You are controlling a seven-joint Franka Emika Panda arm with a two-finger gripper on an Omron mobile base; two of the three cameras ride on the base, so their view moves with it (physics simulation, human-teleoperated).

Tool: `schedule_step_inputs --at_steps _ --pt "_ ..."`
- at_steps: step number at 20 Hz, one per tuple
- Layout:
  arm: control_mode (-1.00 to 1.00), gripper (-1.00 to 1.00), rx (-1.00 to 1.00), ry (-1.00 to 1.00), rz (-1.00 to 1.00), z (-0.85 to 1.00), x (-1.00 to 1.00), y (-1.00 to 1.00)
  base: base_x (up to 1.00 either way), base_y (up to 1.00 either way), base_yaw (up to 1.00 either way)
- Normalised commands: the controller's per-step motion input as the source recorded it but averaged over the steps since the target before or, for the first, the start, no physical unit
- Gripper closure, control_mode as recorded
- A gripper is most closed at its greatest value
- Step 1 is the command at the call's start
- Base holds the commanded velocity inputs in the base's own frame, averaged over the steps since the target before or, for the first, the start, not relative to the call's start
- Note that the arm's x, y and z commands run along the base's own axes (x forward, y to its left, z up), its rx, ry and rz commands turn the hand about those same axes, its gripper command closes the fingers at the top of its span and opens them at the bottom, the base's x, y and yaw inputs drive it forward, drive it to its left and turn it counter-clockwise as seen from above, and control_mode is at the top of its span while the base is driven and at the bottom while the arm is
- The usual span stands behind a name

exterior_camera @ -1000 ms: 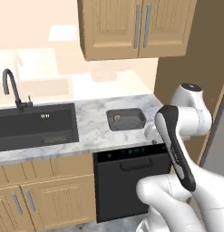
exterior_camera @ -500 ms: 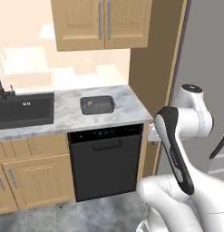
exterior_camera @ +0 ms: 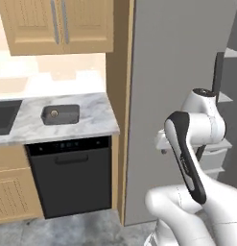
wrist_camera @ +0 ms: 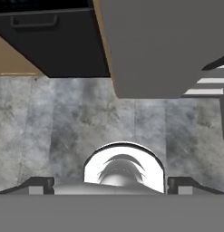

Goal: Take the mushroom and carrot out of the freezer and place them in the tupperware container on the counter. Then put the tupperware containing the vegetables back in the freezer.

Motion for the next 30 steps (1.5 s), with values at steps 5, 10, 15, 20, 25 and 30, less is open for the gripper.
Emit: schedule_step_inputs --at_steps 5,10,15,20,25,30 --pt "1.0 -1.0 0.0 0.0 0.0 0.0 0.0 0.0 0.24 -0.71 0.07" --pt "1.0 -1.0 0.0 0.0 0.0 0.0 0.0 0.0 0.37 -0.58 0.05" --pt "1.0 -1.0 0.0 0.0 0.0 0.0 0.0 0.0 0.37 -0.64 0.05" --pt "1.0 -1.0 0.0 0.0 0.0 0.0 0.0 0.0 0.31 -0.62 0.0" --pt "1.0 -1.0 0.0 0.0 0.0 0.0 0.0 0.0 0.15 -0.57 0.0" --pt "1.0 -1.0 0.0 0.0 0.0 0.0 0.0 0.0 0.23 -0.39 -0.05"
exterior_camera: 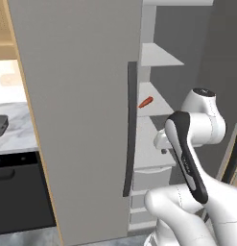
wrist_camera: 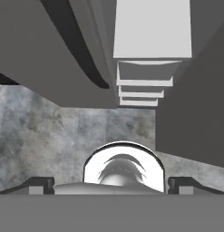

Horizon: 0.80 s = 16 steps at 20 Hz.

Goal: Take the mushroom and carrot out of the freezer and place them in the tupperware container on the counter. Then put the tupperware containing the vegetables back in the freezer.

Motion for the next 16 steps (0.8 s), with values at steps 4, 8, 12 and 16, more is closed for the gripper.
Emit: schedule_step_inputs --at_steps 4,8,12,16 --pt "1.0 -1.0 0.0 0.0 0.0 0.0 0.0 0.0 0.42 -0.14 -0.07" --pt "1.0 -1.0 0.0 0.0 0.0 0.0 0.0 0.0 0.55 0.0 -0.06" --pt "1.0 -1.0 0.0 0.0 0.0 0.0 0.0 0.0 0.62 -0.01 -0.07" --pt "1.0 -1.0 0.0 0.0 0.0 0.0 0.0 0.0 0.72 -0.01 -0.06"
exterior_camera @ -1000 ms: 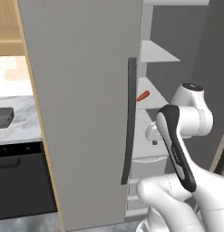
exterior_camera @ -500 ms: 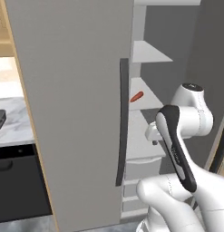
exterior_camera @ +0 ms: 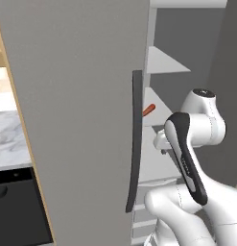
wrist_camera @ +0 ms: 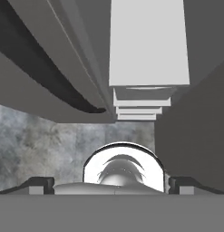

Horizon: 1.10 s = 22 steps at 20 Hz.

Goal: Take the mushroom and carrot out of the freezer and place them in the tupperware container on the counter. Then put the tupperware containing the vegetables back in the freezer.

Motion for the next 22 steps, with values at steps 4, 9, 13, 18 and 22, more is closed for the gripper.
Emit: schedule_step_inputs --at_steps 4,9,13,18,22 --pt "1.0 -1.0 0.0 0.0 0.0 0.0 0.0 0.0 0.66 -0.02 -0.05" --pt "1.0 -1.0 0.0 0.0 0.0 0.0 0.0 0.0 0.4 -0.12 -0.05" --pt "-1.0 -1.0 0.08 -0.03 -0.07 0.03 0.0 -0.33 0.0 0.0 0.0" --pt "-1.0 -1.0 0.1 -0.08 -0.11 0.07 0.04 -0.35 0.0 0.0 0.0" --pt "-1.0 -1.0 0.07 -0.11 -0.09 0.01 0.42 -0.11 0.0 0.0 0.0"
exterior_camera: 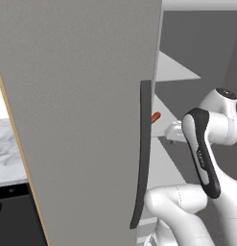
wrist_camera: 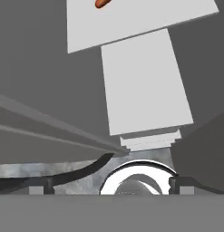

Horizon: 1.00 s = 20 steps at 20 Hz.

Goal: Take the mushroom and carrot out of the freezer and place them in the tupperware container on the counter. Then put the tupperware containing the vegetables back in the freezer.

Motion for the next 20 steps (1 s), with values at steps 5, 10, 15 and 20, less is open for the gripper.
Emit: schedule_step_inputs --at_steps 5,10,15,20 --pt "-1.0 -1.0 0.0 -0.11 -0.11 0.0 0.65 0.0 0.0 0.0 0.0" --pt "-1.0 -1.0 0.0 -0.08 -0.11 0.0 0.77 -0.04 0.0 0.0 0.0" --pt "-1.0 -1.0 0.01 -0.03 -0.1 0.0 0.81 -0.21 0.0 0.0 0.0" --pt "-1.0 -1.0 0.03 -0.02 -0.04 0.0 0.61 -0.23 0.0 0.0 0.0"
